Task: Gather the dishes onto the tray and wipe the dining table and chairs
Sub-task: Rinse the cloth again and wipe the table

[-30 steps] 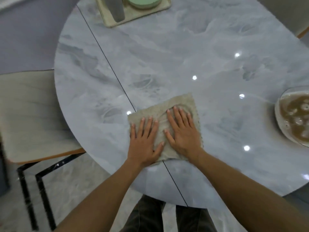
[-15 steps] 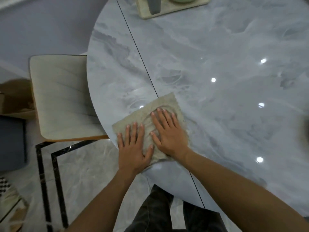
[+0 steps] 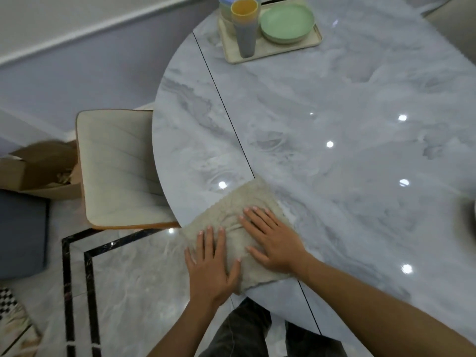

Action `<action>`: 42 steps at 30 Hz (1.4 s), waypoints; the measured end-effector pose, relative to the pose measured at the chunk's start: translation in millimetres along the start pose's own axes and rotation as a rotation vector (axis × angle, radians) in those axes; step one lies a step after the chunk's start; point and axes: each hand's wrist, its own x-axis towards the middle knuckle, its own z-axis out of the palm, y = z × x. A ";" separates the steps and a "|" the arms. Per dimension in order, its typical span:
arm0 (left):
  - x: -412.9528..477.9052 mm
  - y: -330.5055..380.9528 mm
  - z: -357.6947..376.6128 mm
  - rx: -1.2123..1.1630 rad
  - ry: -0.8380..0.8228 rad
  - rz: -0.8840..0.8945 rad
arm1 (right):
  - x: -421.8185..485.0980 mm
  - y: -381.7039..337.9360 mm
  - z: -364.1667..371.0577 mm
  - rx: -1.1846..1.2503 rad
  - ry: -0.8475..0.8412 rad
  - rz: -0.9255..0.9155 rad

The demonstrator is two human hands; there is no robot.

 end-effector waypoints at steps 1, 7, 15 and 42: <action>3.2 -1.1 -6.0 -0.012 0.016 0.002 | -6.4 2.1 -4.3 0.010 0.012 0.027; 64.0 -8.4 -37.7 -0.146 0.101 -0.055 | -52.6 -36.9 -24.1 0.060 0.183 0.114; 113.6 -0.2 -67.8 -0.158 -0.031 -0.067 | -91.1 -92.9 0.9 0.048 -0.012 0.150; 92.8 59.6 -187.3 -1.262 0.077 -0.168 | -94.7 -29.1 -169.7 1.564 0.788 0.884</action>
